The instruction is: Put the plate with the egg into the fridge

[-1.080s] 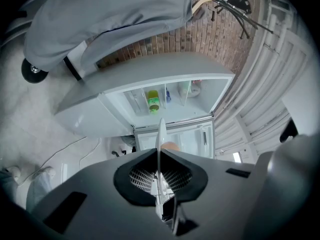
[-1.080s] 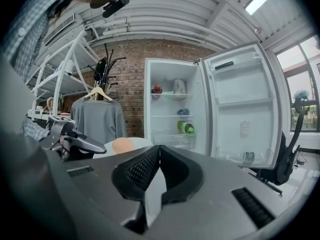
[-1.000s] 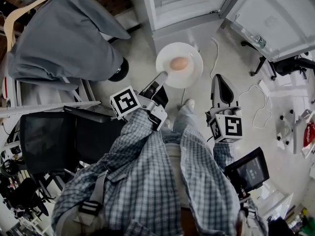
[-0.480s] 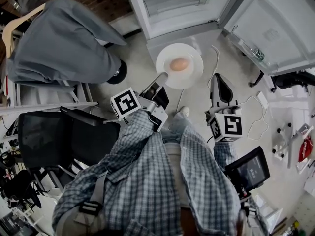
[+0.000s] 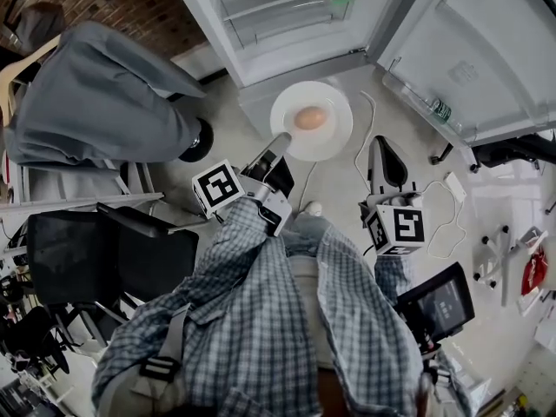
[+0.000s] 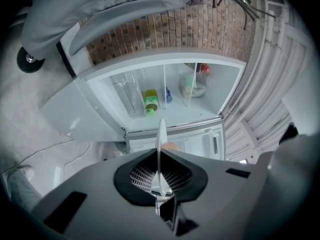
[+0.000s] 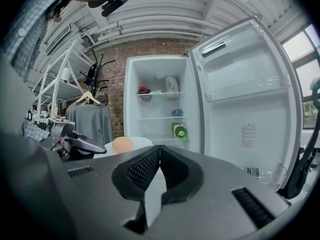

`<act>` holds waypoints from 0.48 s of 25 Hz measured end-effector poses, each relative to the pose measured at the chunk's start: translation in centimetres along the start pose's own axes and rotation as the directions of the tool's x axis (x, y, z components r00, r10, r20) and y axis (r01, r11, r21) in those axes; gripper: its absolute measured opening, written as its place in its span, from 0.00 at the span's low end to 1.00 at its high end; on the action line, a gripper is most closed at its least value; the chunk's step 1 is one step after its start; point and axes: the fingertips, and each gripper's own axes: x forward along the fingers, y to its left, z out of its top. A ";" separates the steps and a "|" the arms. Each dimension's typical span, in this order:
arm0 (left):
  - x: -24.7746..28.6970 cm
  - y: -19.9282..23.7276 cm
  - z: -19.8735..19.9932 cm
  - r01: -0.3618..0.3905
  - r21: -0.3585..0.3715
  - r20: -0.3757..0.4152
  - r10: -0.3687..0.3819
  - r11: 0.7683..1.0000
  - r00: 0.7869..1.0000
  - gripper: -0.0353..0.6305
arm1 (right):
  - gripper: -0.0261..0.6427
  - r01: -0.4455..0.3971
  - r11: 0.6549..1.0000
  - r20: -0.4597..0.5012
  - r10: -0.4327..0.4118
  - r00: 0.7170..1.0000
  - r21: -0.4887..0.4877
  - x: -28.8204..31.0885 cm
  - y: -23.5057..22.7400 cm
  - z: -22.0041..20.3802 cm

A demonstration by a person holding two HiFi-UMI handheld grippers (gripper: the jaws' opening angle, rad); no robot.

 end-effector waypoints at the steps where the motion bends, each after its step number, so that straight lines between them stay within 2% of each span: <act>1: 0.6 -0.1 0.0 0.005 0.004 0.002 -0.005 1.000 1.000 0.08 | 0.05 0.000 1.000 0.002 0.000 1.000 0.009 0.1 -0.6 0.0; 12: 3.5 -0.5 0.5 0.003 0.027 0.065 -0.004 1.000 0.998 0.08 | 0.05 -0.031 0.999 0.005 0.031 1.000 0.013 1.5 -4.3 0.2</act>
